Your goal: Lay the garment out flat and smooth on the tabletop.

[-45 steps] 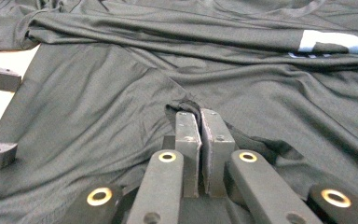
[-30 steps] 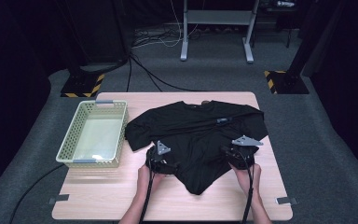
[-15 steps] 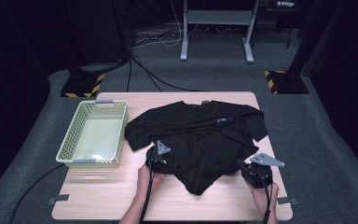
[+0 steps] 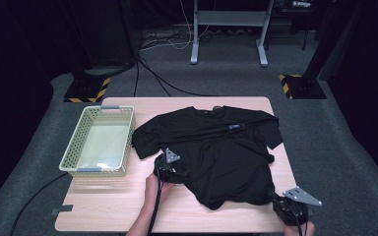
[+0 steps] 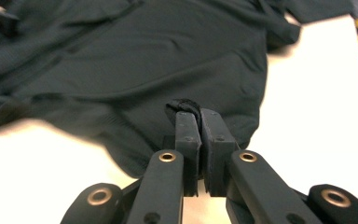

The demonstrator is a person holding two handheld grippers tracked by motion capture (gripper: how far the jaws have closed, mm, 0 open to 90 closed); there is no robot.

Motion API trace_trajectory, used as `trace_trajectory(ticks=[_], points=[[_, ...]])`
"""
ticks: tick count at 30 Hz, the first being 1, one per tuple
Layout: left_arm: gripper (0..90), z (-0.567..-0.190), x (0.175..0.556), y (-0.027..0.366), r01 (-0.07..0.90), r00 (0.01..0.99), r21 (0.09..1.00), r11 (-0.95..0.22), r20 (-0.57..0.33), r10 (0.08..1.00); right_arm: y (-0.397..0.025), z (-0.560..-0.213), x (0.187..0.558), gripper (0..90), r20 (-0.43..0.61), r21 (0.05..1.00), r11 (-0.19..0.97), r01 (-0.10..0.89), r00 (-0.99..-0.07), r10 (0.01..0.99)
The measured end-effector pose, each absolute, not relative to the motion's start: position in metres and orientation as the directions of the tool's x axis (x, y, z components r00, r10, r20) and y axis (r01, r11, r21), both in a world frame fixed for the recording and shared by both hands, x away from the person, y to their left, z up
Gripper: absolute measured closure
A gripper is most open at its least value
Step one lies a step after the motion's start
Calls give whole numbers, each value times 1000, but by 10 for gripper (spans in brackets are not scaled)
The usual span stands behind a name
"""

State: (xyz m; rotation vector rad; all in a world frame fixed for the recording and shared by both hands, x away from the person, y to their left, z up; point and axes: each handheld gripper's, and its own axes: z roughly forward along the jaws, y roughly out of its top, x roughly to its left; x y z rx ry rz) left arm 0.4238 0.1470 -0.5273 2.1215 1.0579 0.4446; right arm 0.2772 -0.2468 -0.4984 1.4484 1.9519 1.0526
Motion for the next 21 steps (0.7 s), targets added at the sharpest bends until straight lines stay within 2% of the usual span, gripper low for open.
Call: trace_trajectory(ticks=[5, 11, 12, 14, 16, 18, 21], points=[[89, -527, 424, 147, 551, 605, 727, -410, -9, 796, -264, -508, 259, 824, 72, 781, 129, 611, -294, 953], [89, -527, 424, 147, 551, 604, 728, -408, -10, 797, -277, -495, 242, 630, 63, 781, 119, 613, -267, 962], [89, -527, 424, 147, 551, 605, 727, -410, -9, 796, -277, -491, 243, 576, 66, 789, 118, 603, -275, 959], [89, -527, 424, 147, 552, 603, 727, -408, -10, 798, -271, -484, 252, 412, 53, 791, 136, 596, -288, 956], [89, -527, 424, 147, 551, 604, 727, -409, -9, 797, -258, -484, 272, 305, 50, 770, 174, 614, -330, 943], [89, -527, 424, 147, 553, 601, 727, -407, -9, 799, -247, -493, 292, 233, 50, 747, 206, 632, -362, 931], [92, -527, 423, 147, 552, 598, 729, -405, -7, 802, -235, -513, 316, 199, 37, 709, 245, 662, -382, 924]])
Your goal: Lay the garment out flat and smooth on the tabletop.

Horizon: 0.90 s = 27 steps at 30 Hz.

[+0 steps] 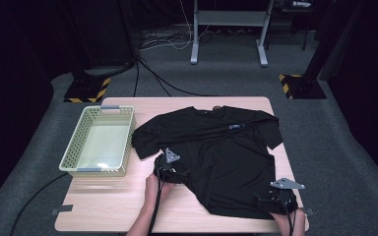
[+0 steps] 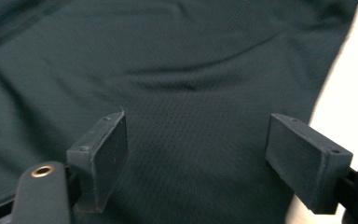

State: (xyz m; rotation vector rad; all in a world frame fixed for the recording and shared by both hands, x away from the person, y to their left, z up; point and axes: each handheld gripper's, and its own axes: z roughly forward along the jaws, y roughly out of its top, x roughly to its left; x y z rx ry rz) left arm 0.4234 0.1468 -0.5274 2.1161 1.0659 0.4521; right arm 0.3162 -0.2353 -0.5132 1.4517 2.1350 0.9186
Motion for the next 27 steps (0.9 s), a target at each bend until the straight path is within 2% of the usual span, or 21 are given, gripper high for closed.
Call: trace_trajectory(ticks=[6, 19, 22, 24, 27], points=[[96, -527, 421, 148, 553, 592, 729, -404, -3, 806, -233, -523, 302, 187, 2, 715, 270, 645, -388, 922], [98, -528, 394, 157, 552, 598, 728, -407, -5, 802, -233, -524, 270, 181, 4, 715, 297, 633, -428, 904], [96, -527, 395, 160, 556, 598, 733, -391, -25, 801, -235, -519, 272, 139, 10, 685, 325, 652, -455, 890], [103, -526, 396, 161, 557, 586, 745, -368, -38, 809, -239, -514, 276, 140, 16, 710, 304, 635, -446, 895], [123, -516, 398, 156, 541, 594, 762, -356, -46, 803, -248, -495, 302, 140, 24, 768, 256, 587, -425, 905]])
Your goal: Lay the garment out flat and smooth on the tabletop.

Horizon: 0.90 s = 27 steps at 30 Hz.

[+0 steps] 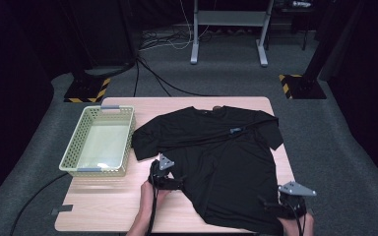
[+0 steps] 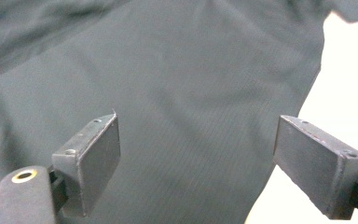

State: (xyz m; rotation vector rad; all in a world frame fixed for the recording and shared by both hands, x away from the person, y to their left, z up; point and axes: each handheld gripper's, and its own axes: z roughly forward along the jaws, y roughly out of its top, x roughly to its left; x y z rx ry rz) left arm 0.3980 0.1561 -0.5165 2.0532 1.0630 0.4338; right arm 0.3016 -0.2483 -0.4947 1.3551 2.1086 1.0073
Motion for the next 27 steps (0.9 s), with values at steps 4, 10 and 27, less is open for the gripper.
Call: trace_trajectory(ticks=[4, 10, 27], points=[[149, -500, 407, 134, 517, 629, 773, -367, -51, 776, -249, -497, 348, 128, 1, 775, 259, 577, -411, 912], [211, -493, 429, 87, 510, 682, 748, -424, -52, 729, -255, -522, 388, 106, 26, 744, 229, 628, -369, 929], [481, -509, 483, 10, 575, 655, 671, -468, -34, 755, -252, -526, 388, 128, 1, 744, 240, 623, -360, 933]])
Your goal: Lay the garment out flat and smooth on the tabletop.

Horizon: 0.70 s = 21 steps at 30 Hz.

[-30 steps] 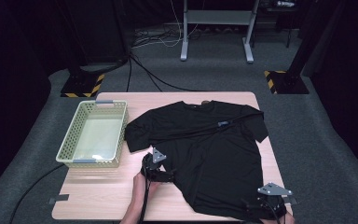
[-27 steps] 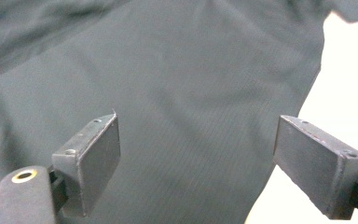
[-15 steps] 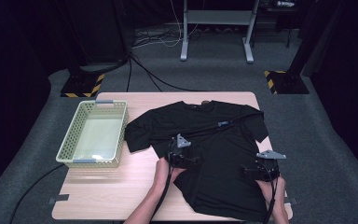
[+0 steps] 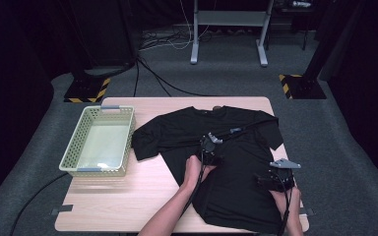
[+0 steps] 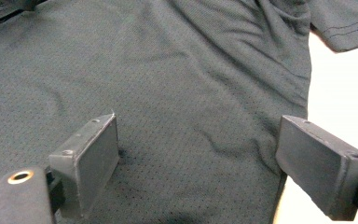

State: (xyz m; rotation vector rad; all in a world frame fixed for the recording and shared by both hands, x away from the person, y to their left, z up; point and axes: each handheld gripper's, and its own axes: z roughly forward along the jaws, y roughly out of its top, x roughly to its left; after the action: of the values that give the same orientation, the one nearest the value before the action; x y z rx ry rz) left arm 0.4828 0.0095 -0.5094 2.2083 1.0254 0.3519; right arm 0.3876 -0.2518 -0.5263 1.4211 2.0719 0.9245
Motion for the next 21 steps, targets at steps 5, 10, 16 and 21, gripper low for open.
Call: trace_trajectory(ticks=[5, 10, 16, 21], points=[[696, -509, 482, 14, 577, 639, 670, -467, -14, 769, -252, -526, 388, 129, 0, 744, 241, 623, -360, 933], [811, -508, 478, 19, 567, 645, 671, -477, -2, 764, -252, -526, 388, 133, 0, 744, 240, 624, -359, 933], [839, -506, 465, 35, 543, 658, 690, -478, 4, 753, -252, -526, 388, 134, -1, 744, 239, 623, -358, 934], [840, -503, 449, 56, 523, 660, 719, -458, -2, 752, -252, -526, 388, 132, -1, 744, 240, 624, -358, 934]])
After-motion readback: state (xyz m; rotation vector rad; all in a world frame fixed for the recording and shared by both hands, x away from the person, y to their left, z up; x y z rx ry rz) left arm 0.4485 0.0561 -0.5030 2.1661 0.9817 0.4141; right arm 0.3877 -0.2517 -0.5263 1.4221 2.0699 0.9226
